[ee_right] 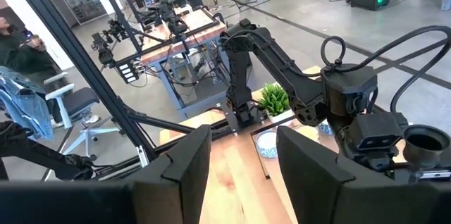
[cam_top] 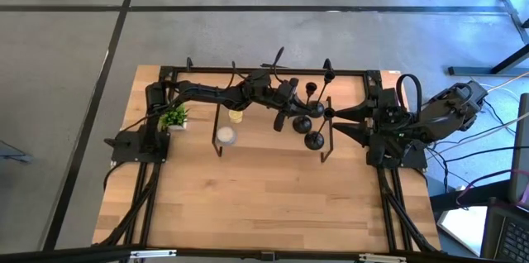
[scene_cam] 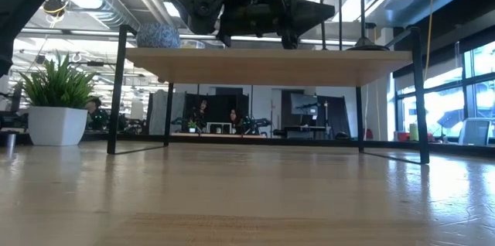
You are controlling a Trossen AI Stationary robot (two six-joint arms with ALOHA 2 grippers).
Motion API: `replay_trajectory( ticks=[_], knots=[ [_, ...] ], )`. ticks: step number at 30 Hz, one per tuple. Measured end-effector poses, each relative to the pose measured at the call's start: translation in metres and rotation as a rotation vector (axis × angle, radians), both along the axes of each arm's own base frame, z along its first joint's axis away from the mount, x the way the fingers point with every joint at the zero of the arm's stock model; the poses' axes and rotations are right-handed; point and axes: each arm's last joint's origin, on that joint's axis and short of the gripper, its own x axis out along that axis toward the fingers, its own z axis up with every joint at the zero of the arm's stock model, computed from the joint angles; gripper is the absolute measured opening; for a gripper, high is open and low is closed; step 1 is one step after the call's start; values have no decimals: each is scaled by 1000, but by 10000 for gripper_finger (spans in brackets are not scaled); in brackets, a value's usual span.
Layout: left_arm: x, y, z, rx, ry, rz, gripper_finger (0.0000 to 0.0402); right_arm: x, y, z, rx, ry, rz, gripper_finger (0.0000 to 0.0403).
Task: Pick & Place candle stick holders
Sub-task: Put the black candle holder on the shelf
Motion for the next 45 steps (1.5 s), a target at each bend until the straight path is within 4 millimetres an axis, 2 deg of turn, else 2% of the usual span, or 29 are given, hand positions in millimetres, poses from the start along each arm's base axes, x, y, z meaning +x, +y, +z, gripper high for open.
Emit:
replay_trajectory(
  ticks=[9, 21, 33, 38, 45],
  knots=[
    [1, 3, 0, -193, 53, 91, 38, 0, 0, 0, 0, 0, 1, 167],
    [1, 0, -1, -203, 65, 84, 61, 0, 0, 0, 4, 3, 15, 167],
    [5, -16, -2, -94, 46, 59, 61, 0, 1, 0, 4, 4, 18, 167],
    [6, -16, -3, -89, 49, 59, 61, 0, 1, 0, 4, 4, 18, 167],
    [0, -16, 0, 43, 102, 79, 61, 1, 1, 0, 4, 5, 19, 167]
  ],
)
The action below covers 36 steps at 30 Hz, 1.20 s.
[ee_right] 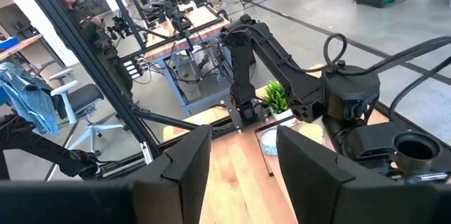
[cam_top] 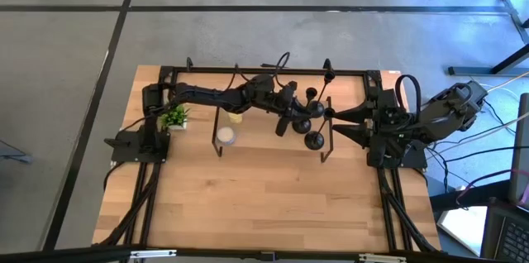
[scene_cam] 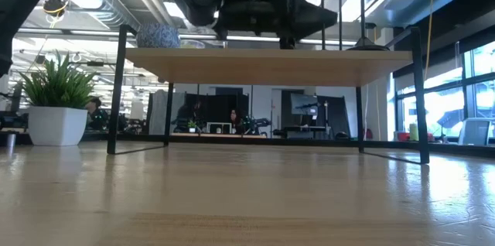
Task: Pick & Place candle stick holders
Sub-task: Put the black candle holder on the shelf
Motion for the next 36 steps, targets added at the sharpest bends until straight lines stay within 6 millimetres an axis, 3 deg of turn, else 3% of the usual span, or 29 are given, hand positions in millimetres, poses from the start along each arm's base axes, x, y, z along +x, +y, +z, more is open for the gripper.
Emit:
replay_trajectory(
  ticks=[9, 23, 36],
  knots=[
    [-7, 8, 6, 24, 38, 49, 61, 0, 0, 0, -1, 1, 0, 167],
    [-5, 0, 5, 32, 49, 27, 63, 6, 4, -3, -11, 15, 0, 167],
    [-4, -3, 3, 49, 65, 99, 133, 8, 7, -5, -8, 25, 24, 167]
  ],
)
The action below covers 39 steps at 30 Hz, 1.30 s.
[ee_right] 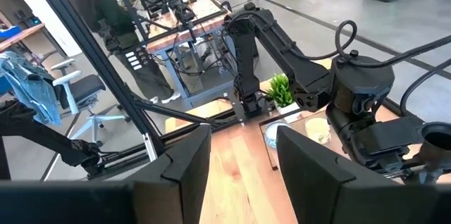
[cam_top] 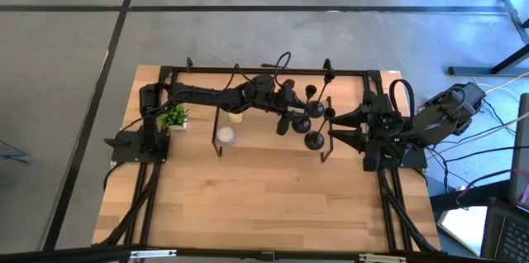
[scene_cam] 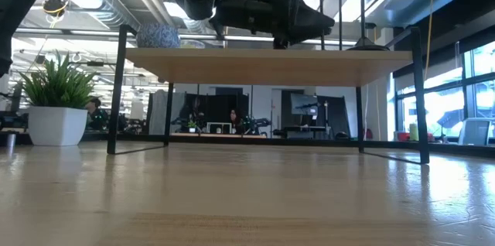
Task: Pick & Place candle stick holders
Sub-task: Put the black candle holder on the shelf
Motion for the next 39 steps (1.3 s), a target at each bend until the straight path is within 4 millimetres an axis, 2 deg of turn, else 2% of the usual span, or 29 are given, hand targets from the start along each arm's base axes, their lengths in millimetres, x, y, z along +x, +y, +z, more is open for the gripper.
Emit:
replay_trajectory(
  ticks=[4, 7, 16, 23, 26, 33, 39],
  knots=[
    [-1, 1, 1, -1, 3, 9, 144, 0, 0, 0, 3, 0, -1, 167],
    [-5, -1, 9, 9, 9, 3, 148, 0, 0, 0, 3, 0, -1, 167],
    [-24, -6, 23, 2, 147, -30, 148, 0, 0, 0, -1, 1, 0, 167],
    [-41, -10, 34, 60, 240, -41, 148, 0, 0, 0, -13, 2, 3, 167],
    [-44, -11, 33, 49, 273, -44, 148, 0, 0, 0, -13, 2, 2, 167],
    [-46, -30, 29, -28, 362, -50, 137, 0, 0, 0, -15, 4, 2, 167],
    [-42, -51, 28, 171, 357, -53, 98, 0, 0, 0, -15, 4, 2, 167]
  ],
)
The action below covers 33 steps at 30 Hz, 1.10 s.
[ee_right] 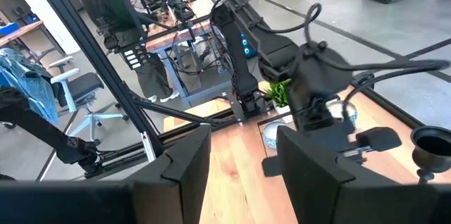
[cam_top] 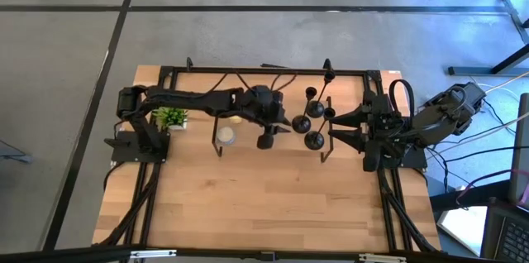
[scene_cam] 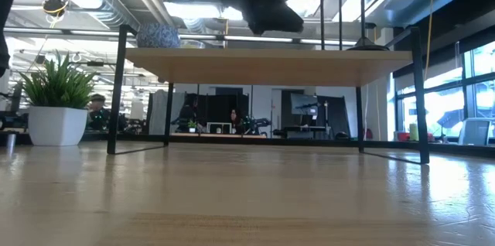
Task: Pick & Place candle stick holders
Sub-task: Put the black candle holder on the shelf
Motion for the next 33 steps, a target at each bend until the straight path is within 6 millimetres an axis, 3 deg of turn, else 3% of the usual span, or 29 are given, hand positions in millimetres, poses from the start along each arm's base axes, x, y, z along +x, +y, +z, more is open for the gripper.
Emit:
replay_trajectory(
  ticks=[8, 15, 22, 33],
  knots=[
    [3, -16, -3, 72, 12, 70, 7, 0, 0, 0, 0, 0, -2, 167],
    [11, -17, -13, 54, 28, 75, 2, 0, 0, 0, 0, 0, -2, 167],
    [28, -22, -7, 126, 95, 120, 2, 4, 3, -2, -6, 8, -3, 167],
    [39, -22, -17, 86, 149, 45, 2, 8, 6, -5, -13, 19, -2, 167]
  ],
)
